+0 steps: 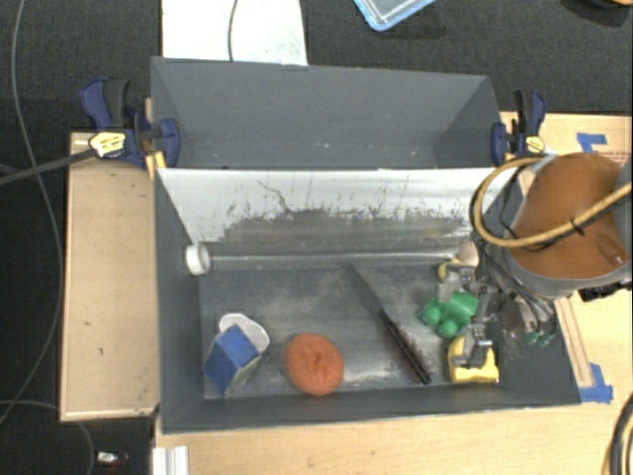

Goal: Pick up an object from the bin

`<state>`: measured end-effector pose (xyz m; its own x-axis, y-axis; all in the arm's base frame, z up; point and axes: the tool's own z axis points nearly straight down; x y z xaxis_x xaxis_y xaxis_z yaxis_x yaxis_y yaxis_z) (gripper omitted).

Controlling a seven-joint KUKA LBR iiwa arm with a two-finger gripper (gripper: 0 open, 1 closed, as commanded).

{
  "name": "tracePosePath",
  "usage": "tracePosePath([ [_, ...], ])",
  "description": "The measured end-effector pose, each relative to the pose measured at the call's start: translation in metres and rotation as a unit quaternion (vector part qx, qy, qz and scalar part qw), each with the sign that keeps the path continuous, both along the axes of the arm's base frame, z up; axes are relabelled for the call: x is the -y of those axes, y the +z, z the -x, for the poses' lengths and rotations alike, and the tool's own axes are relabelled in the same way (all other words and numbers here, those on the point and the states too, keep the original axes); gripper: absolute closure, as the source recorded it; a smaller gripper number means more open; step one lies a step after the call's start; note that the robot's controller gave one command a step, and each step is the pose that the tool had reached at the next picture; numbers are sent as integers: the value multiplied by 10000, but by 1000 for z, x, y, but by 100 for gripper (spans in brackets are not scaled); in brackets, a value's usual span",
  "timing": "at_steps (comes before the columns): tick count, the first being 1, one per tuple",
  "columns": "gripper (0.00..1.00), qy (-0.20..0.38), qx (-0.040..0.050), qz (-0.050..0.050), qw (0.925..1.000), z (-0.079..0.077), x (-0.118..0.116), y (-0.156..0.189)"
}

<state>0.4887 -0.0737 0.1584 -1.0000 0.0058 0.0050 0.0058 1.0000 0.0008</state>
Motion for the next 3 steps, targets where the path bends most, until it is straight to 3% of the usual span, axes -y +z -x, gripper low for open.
tracePosePath([
  [1, 0, 17, 37, 5, 10000, -2, 0, 3],
  [2, 0, -647, 54, 4, 9979, -11, -34, -46],
  [3, 0, -573, 57, 8, 9983, -13, -59, -33],
])
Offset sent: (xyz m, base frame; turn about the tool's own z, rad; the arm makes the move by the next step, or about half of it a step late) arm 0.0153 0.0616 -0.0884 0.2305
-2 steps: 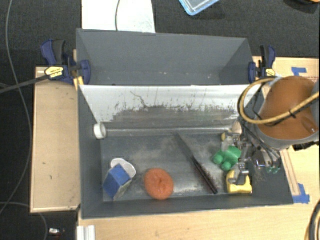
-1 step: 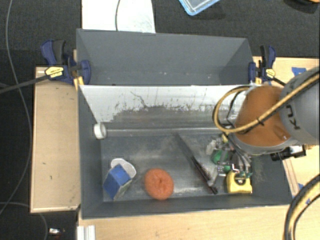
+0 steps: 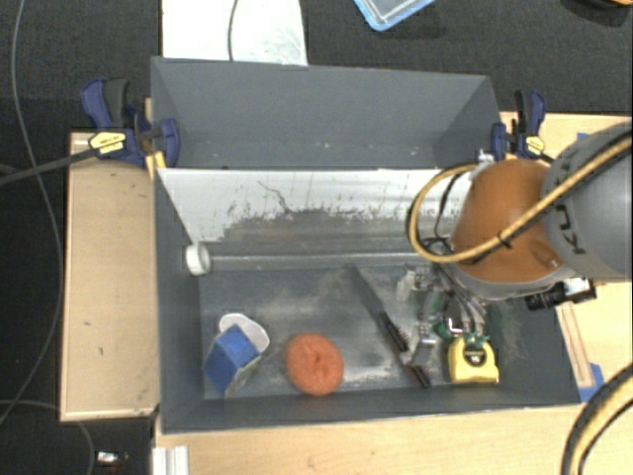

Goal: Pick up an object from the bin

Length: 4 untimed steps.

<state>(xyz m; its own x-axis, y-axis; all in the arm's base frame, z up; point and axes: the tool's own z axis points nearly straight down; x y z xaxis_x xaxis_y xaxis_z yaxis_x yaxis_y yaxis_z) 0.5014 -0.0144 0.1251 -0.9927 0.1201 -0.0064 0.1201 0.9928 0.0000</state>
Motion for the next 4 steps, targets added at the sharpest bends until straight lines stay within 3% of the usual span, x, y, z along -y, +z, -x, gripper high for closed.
tracePosePath([
  [1, 0, -531, -8, -11, 9986, 3, -1, -9],
  [2, 0, -671, 11, -7, 9977, 10, 15, -57],
  [3, 100, -2435, 6, -31, 9699, 16, 12, -55],
  [4, 100, -2429, 5, -31, 9701, 16, 12, -55],
])
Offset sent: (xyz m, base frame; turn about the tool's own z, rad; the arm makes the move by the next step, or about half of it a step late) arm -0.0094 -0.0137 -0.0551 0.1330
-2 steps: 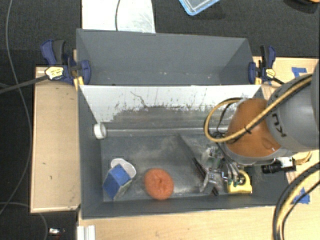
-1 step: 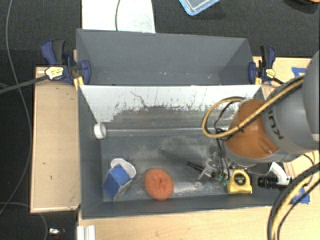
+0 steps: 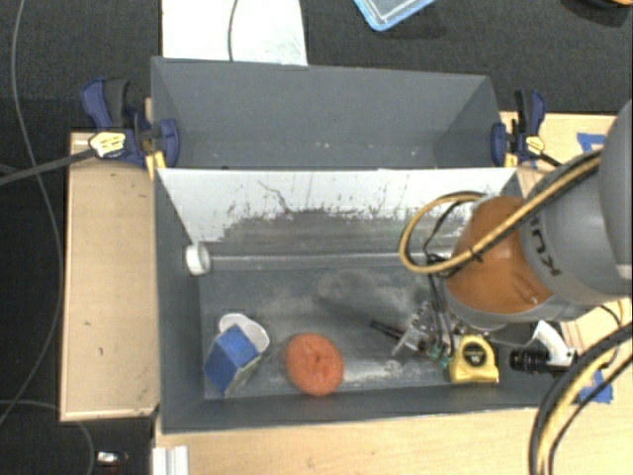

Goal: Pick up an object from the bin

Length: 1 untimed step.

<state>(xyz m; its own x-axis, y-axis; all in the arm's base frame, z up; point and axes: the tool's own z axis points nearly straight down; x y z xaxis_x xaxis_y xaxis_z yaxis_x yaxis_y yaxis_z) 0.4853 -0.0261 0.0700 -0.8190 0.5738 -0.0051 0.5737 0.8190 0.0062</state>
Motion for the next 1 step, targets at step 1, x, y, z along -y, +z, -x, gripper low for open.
tracePosePath([
  [1, 100, 13, -6, 2, 10000, 1, 0, 24],
])
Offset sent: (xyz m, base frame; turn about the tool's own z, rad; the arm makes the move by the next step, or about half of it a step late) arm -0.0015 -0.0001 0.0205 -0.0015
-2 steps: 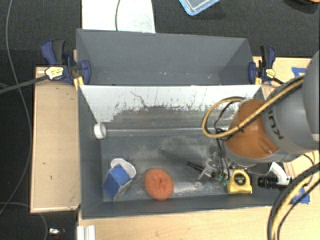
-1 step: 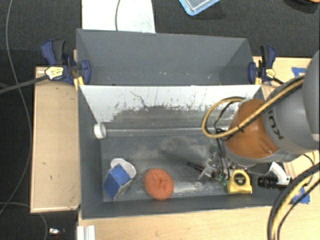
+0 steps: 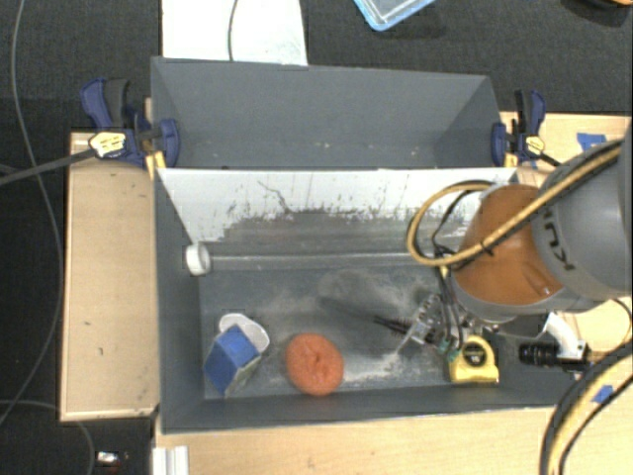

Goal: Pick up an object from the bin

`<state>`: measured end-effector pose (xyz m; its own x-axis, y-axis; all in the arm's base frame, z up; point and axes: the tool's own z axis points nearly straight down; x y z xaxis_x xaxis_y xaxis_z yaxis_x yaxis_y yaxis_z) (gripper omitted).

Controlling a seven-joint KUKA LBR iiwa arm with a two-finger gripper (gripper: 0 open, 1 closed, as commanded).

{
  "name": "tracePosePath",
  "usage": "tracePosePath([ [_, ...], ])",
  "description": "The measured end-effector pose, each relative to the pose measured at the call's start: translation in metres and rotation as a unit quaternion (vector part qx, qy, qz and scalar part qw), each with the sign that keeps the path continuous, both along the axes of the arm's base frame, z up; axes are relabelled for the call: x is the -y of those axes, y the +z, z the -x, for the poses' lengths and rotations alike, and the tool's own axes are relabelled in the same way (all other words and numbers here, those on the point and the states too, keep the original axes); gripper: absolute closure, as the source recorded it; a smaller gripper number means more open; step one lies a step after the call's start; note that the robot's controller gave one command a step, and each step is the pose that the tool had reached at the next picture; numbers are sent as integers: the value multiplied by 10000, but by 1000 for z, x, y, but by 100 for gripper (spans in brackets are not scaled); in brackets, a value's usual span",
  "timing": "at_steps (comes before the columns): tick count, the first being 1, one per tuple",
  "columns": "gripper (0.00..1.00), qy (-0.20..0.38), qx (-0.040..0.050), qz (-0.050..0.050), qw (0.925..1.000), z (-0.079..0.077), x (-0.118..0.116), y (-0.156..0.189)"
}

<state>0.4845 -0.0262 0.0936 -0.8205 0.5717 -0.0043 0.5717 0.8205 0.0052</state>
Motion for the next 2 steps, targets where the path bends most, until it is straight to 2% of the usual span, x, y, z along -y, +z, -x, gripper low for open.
tracePosePath([
  [1, 100, 4, 14, 2, 10000, -1, 0, 28],
  [2, 100, 14, -18, 2, 10000, 1, 0, 68],
])
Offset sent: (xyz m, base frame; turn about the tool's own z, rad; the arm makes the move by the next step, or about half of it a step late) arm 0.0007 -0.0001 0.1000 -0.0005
